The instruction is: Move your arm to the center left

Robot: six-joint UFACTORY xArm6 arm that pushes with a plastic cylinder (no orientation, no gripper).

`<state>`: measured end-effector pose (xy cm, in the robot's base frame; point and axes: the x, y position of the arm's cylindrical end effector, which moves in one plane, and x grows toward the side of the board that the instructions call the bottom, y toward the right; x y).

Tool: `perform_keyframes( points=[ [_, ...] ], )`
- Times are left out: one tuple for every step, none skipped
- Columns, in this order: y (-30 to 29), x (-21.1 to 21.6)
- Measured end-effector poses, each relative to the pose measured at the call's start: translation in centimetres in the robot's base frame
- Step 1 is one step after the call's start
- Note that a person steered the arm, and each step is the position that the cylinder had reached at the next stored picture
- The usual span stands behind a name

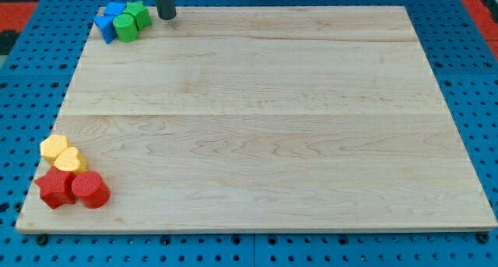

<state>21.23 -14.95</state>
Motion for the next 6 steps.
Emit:
perform_keyframes(
  points=[
    [0.0, 0.0],
    [0.0, -0.4],
    [1.6, 1.1],
    [3.1, 4.9],
    [1.0, 8.9],
    [-3.4, 11.6]
  ],
)
